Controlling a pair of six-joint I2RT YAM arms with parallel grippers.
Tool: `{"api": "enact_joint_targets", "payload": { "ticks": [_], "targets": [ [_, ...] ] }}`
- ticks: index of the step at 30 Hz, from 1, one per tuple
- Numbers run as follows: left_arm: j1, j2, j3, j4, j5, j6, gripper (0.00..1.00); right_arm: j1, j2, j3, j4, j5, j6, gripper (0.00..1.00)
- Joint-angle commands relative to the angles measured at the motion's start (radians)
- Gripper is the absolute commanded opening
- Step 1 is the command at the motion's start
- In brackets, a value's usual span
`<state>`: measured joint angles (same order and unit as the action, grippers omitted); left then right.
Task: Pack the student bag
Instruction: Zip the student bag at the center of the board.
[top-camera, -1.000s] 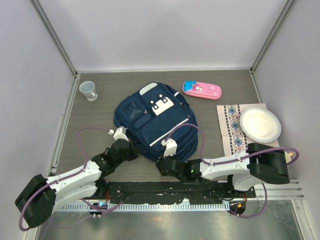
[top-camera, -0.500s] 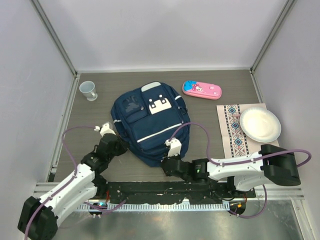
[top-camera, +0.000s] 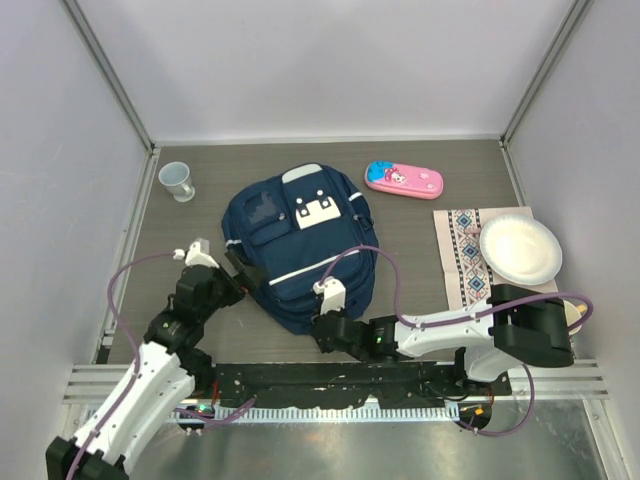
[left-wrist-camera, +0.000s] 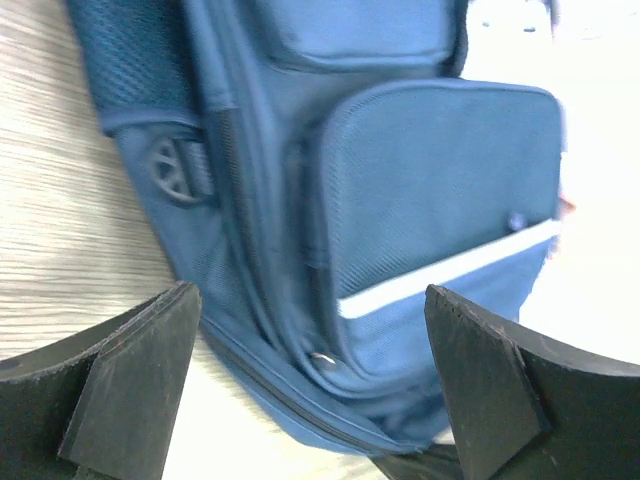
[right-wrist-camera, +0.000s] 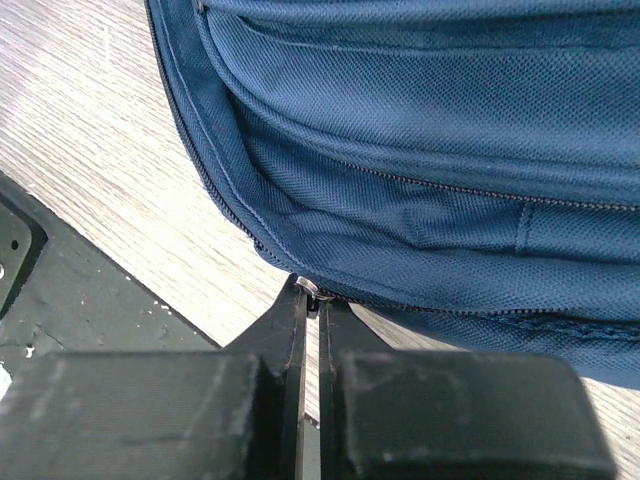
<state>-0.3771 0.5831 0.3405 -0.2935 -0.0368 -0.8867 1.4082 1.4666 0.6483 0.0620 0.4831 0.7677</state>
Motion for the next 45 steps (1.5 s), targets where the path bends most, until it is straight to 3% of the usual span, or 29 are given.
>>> {"api": "enact_joint_targets", "payload": {
  "ticks": [1,8,16,20,25,31,32,34,39,45],
  "targets": [
    [-0.003,-0.141,-0.053,-0.024,0.176,-0.139,0.97,-0.025,-0.022,0.021,0.099,-0.005,-0.033,0.01],
    [-0.089,-0.308,-0.15,-0.096,0.146,-0.308,0.96,-0.044,-0.038,0.005,0.113,0.005,-0.041,0.01],
    [-0.336,-0.181,-0.087,-0.139,-0.064,-0.354,0.93,-0.08,-0.031,-0.015,0.139,-0.003,-0.015,0.01],
    [-0.434,-0.056,-0.113,0.052,-0.109,-0.402,0.77,-0.086,-0.035,-0.009,0.142,-0.008,-0.016,0.01],
    [-0.453,0.015,-0.112,0.129,-0.202,-0.383,0.71,-0.086,-0.046,-0.022,0.165,-0.047,-0.03,0.01],
    [-0.453,0.079,-0.1,0.178,-0.262,-0.333,0.34,-0.084,-0.09,-0.078,0.183,-0.081,-0.044,0.01],
    [-0.453,0.087,-0.097,0.183,-0.27,-0.324,0.14,-0.084,-0.095,-0.082,0.177,-0.083,-0.048,0.01],
    [-0.453,0.119,-0.072,0.153,-0.282,-0.295,0.02,-0.084,-0.104,-0.087,0.151,-0.081,-0.047,0.01],
    [-0.451,0.11,0.021,-0.022,-0.391,-0.21,0.0,-0.086,-0.144,-0.107,0.079,-0.005,-0.015,0.01],
    [-0.427,-0.031,0.054,-0.208,-0.463,-0.149,0.0,-0.113,-0.21,-0.14,-0.001,0.061,-0.01,0.01]
  ]
}}
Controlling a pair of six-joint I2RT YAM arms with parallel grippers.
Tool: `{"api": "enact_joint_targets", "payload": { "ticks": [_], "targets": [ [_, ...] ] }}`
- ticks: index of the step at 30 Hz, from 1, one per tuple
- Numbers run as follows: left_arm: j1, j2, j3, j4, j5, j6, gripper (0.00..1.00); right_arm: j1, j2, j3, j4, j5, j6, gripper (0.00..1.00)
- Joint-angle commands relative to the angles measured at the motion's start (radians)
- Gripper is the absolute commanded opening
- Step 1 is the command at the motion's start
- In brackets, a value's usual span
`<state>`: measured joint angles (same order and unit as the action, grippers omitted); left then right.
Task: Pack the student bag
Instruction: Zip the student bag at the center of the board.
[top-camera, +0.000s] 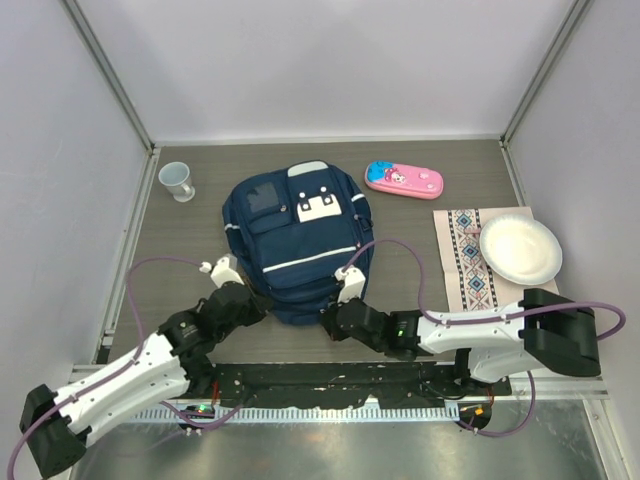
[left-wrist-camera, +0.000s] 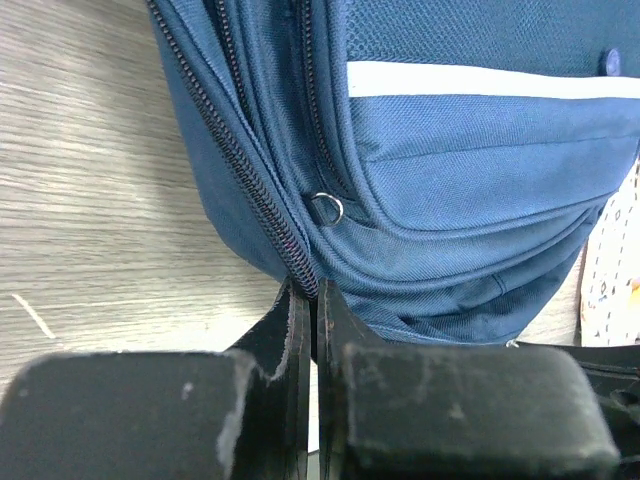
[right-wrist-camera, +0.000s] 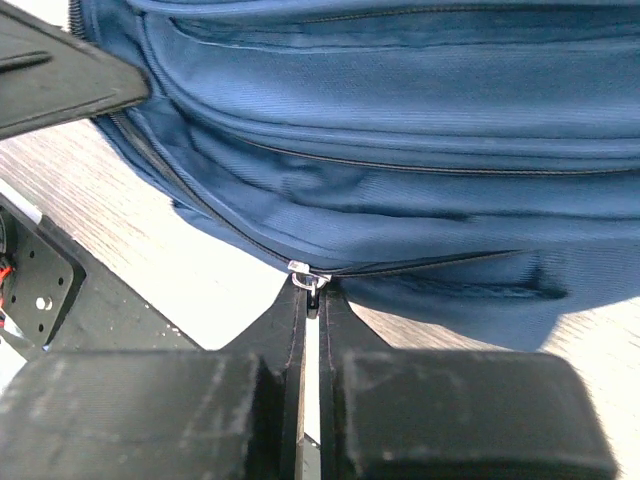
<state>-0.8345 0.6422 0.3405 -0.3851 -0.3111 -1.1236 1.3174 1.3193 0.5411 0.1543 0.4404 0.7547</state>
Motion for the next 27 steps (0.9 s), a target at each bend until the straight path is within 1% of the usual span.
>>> {"api": "enact_joint_targets", "payload": {
  "ticks": [1,4,9,10,11,12,13,14,15,16,17,22,25,27],
  "targets": [
    [0.035,-0.105,0.054,-0.147,-0.194,0.088,0.0,-0.042,-0.071,-0.039,-0.098,0.103,0.002,0.01],
    [0.054,-0.156,0.058,-0.204,-0.198,0.091,0.0,-0.102,-0.109,-0.061,-0.111,0.081,-0.011,0.01],
    [0.058,-0.22,0.084,-0.279,-0.214,0.097,0.0,-0.162,-0.16,-0.081,-0.114,0.057,-0.069,0.01],
    [0.058,-0.223,0.089,-0.288,-0.212,0.097,0.06,-0.164,-0.169,-0.079,-0.111,0.047,-0.08,0.01],
    [0.058,-0.226,0.095,-0.291,-0.197,0.097,0.22,-0.164,-0.17,-0.075,-0.108,0.038,-0.098,0.01],
    [0.058,-0.23,0.103,-0.291,-0.188,0.085,0.45,-0.164,-0.172,-0.072,-0.099,0.031,-0.101,0.01],
    [0.058,-0.234,0.107,-0.287,-0.174,0.076,0.61,-0.164,-0.173,-0.072,-0.091,0.023,-0.098,0.01],
    [0.058,-0.236,0.112,-0.276,-0.145,0.07,0.66,-0.164,-0.166,-0.075,-0.079,0.008,-0.095,0.01],
    [0.058,-0.237,0.112,-0.267,-0.129,0.05,0.75,-0.164,-0.161,-0.079,-0.052,-0.003,-0.086,0.01],
    [0.058,-0.237,0.117,-0.252,-0.115,0.033,0.95,-0.164,-0.155,-0.084,-0.033,-0.012,-0.08,0.01],
    [0.058,-0.24,0.121,-0.244,-0.103,0.021,1.0,-0.164,-0.143,-0.096,-0.015,-0.029,-0.072,0.01],
    [0.058,-0.242,0.117,-0.184,0.042,-0.077,1.0,-0.164,-0.108,-0.11,0.044,-0.054,-0.031,0.01],
    [0.034,-0.233,0.063,-0.104,0.114,-0.149,1.0,-0.162,-0.106,-0.119,0.07,-0.065,-0.029,0.01],
    [0.002,-0.208,0.034,-0.074,0.106,-0.18,1.0,-0.162,-0.106,-0.121,0.076,-0.066,-0.034,0.01]
  ]
}}
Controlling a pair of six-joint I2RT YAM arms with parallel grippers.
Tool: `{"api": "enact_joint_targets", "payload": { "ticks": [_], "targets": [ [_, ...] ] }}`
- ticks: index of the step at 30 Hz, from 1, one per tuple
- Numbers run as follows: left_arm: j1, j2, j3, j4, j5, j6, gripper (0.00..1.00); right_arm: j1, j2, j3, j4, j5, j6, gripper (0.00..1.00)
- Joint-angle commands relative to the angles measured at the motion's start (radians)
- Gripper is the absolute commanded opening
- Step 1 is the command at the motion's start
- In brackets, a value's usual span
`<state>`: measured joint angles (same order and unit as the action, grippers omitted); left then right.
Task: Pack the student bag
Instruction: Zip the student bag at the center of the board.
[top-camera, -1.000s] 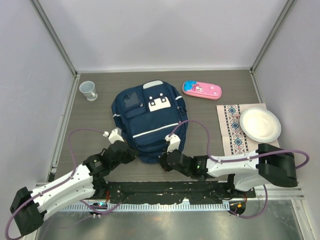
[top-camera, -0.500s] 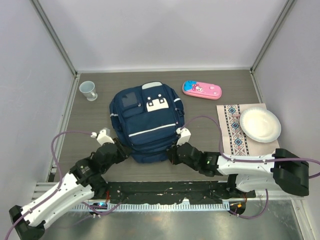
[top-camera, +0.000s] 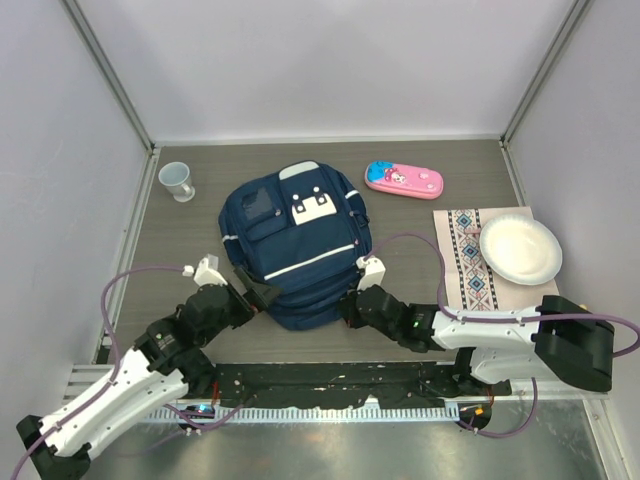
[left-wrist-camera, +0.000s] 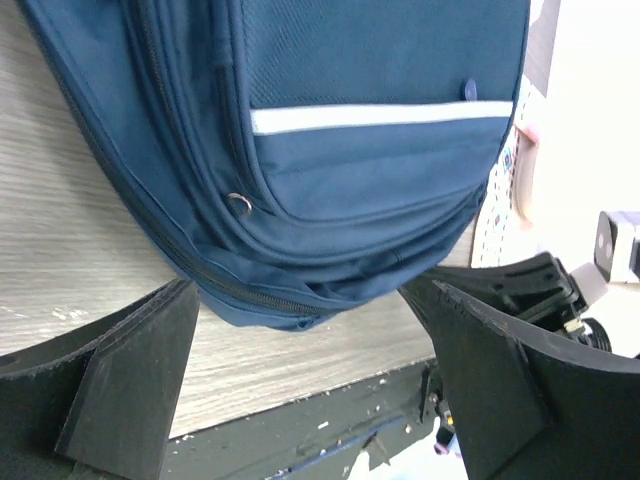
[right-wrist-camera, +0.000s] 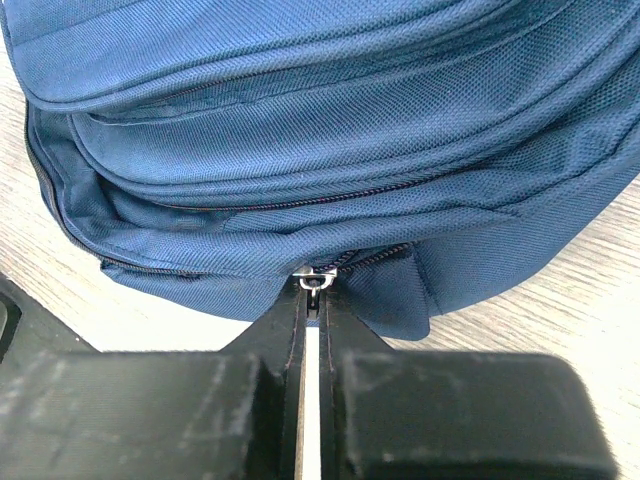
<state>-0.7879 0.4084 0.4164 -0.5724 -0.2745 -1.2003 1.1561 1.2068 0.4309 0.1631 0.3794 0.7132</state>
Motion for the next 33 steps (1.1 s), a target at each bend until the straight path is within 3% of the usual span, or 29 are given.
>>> {"api": "enact_joint_targets", "payload": {
  "ticks": [1,10,18,26,29,33],
  "targets": [
    [-0.091,0.036,-0.044,0.117,0.034,-0.119,1.0,-0.001,0.008,-0.009,0.067,-0.007,0.002,0.01],
    [-0.413,0.243,-0.036,0.264,-0.262,-0.36,1.0,0.002,0.008,-0.001,0.062,-0.004,0.0,0.01],
    [-0.425,0.397,-0.074,0.498,-0.373,-0.475,1.0,0.028,-0.015,0.012,0.032,0.016,-0.018,0.01],
    [-0.424,0.524,-0.113,0.561,-0.45,-0.646,1.0,0.07,0.0,0.032,0.039,0.035,-0.043,0.01],
    [-0.424,0.541,-0.146,0.589,-0.48,-0.665,0.88,0.091,0.014,0.04,0.042,0.049,-0.047,0.01],
    [-0.425,0.535,-0.166,0.583,-0.525,-0.657,0.56,0.102,0.028,0.042,0.05,0.05,-0.052,0.01]
  ]
}}
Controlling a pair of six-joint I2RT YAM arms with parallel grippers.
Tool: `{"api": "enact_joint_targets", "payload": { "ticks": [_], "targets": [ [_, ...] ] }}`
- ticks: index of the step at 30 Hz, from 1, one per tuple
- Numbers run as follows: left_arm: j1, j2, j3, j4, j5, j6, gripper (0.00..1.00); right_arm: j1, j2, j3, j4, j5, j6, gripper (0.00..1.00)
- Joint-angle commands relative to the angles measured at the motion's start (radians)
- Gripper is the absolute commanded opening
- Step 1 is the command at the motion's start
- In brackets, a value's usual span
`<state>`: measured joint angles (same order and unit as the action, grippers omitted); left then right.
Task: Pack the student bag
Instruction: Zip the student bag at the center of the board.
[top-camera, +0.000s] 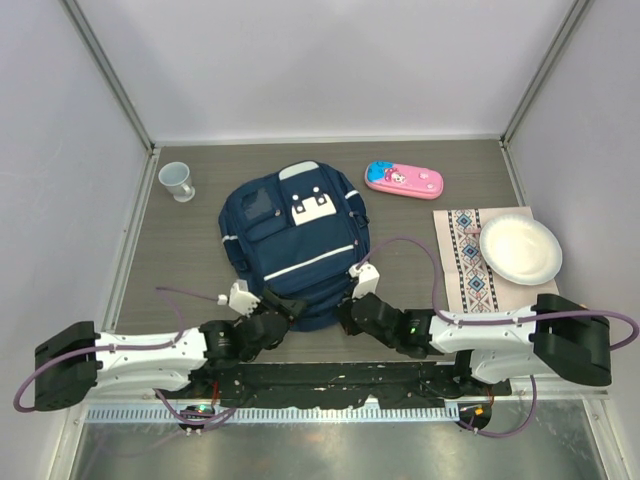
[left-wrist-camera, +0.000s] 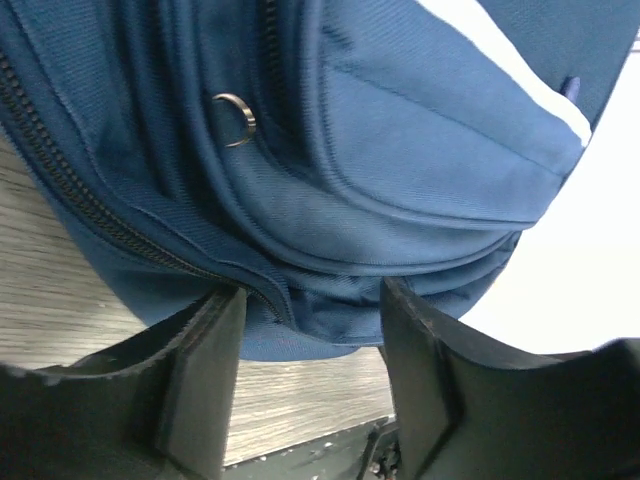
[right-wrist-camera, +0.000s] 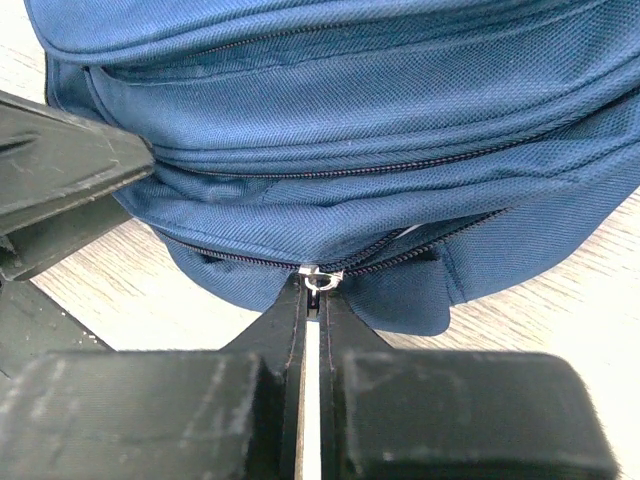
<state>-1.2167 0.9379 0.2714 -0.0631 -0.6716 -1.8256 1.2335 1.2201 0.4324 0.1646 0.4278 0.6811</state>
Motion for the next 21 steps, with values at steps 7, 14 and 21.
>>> {"api": "enact_joint_targets", "payload": {
  "ticks": [7,14,21],
  "targets": [
    [0.008,-0.03,-0.02,0.003,-0.166,0.009,0.0,0.024,0.01,0.039,0.046,0.022,-0.026,0.01],
    [0.011,-0.193,0.034,-0.37,-0.233,0.066,0.0,0.017,-0.007,0.055,-0.075,0.14,0.02,0.01],
    [0.077,-0.415,0.014,-0.53,-0.209,0.201,0.0,-0.097,-0.083,0.011,-0.134,0.151,0.051,0.01]
  ]
}}
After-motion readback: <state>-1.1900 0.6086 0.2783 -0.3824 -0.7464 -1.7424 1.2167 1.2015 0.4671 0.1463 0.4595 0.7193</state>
